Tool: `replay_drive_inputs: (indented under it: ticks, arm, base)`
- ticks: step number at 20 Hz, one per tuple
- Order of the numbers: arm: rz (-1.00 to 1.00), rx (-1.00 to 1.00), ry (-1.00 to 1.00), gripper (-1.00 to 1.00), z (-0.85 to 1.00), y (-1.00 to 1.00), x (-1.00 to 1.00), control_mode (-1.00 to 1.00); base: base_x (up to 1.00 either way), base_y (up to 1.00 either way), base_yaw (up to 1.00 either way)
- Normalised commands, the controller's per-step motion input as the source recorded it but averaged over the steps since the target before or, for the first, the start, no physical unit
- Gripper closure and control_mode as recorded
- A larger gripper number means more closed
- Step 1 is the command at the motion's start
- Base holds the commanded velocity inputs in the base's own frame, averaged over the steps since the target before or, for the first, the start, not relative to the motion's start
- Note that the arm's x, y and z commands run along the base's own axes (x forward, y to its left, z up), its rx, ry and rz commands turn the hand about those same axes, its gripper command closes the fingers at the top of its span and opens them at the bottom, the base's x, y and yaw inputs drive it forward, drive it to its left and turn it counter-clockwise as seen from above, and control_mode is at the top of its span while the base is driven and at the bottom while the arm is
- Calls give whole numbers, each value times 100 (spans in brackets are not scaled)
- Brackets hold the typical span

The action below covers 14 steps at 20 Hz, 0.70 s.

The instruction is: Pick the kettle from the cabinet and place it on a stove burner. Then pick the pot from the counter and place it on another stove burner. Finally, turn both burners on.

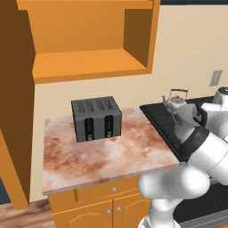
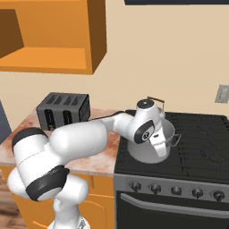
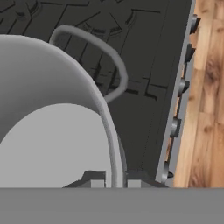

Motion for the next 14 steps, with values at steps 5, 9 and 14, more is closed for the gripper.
replay_drive_inputs:
  ticks: [5, 9, 14]
  arm:
    - [1, 0, 0, 100, -2, -15, 7, -100]
    - [0, 0, 0, 100, 0, -8, 0, -100]
    - [2, 0, 0, 100, -6, -1, -1, -100]
  base:
    - [0, 0, 0]
    - [0, 0, 0]
    - [0, 0, 0]
